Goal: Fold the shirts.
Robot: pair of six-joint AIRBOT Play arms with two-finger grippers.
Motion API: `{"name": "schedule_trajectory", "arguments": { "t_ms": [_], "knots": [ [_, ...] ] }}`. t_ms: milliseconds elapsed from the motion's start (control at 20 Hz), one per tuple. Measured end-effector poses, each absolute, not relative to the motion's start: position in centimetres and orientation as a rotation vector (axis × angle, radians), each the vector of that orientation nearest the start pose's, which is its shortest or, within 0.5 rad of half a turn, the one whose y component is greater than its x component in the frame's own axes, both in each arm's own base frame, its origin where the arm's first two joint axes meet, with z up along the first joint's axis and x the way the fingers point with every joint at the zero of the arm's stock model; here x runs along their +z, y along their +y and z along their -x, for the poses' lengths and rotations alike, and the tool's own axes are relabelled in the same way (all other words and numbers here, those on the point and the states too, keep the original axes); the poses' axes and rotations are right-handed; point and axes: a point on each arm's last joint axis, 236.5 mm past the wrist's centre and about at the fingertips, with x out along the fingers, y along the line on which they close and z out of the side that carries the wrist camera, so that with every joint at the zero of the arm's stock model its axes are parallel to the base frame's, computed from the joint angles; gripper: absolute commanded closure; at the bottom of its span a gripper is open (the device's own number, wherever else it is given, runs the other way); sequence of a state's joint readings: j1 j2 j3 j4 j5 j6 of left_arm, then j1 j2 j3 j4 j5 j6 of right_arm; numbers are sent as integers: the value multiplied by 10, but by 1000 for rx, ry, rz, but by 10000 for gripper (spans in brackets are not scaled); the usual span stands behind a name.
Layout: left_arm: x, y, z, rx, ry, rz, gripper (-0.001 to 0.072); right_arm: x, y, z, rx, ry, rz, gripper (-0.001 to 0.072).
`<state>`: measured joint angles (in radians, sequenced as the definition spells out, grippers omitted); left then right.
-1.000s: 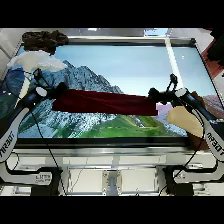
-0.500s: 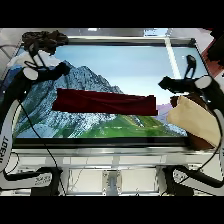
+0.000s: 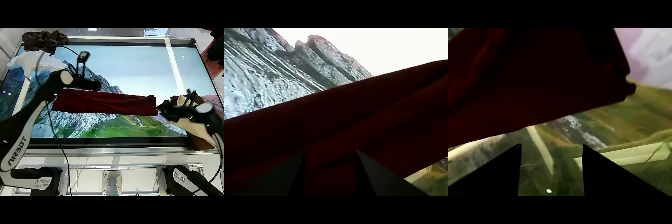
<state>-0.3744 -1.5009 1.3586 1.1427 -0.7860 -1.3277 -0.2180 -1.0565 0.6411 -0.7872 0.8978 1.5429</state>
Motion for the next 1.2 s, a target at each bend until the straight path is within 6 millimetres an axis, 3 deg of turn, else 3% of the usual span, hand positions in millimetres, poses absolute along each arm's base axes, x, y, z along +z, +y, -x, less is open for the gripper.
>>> {"name": "schedule_trajectory", "arguments": {
  "t_ms": [100,200,350,450,500,850,1200],
  "knots": [
    [23,-262,-450,-605,955,18,391,-44,81,-324,11,1095,-1044,261],
    [11,-267,-452,-602,969,17,482,-59,96,-320,-48,1029,-1188,262],
    [0,-270,-455,-596,974,16,482,-72,108,-318,-144,934,-1312,261],
    [-5,-271,-456,-592,977,19,482,-78,107,-319,-210,873,-1344,248],
    [-8,-272,-457,-591,982,19,482,-81,105,-319,-244,849,-1354,201],
    [-21,-274,-456,-594,1004,14,482,-91,91,-327,-351,775,-1344,200],
    [-24,-274,-452,-602,1018,5,482,-95,86,-359,-373,761,-1271,200]
  ]
}}
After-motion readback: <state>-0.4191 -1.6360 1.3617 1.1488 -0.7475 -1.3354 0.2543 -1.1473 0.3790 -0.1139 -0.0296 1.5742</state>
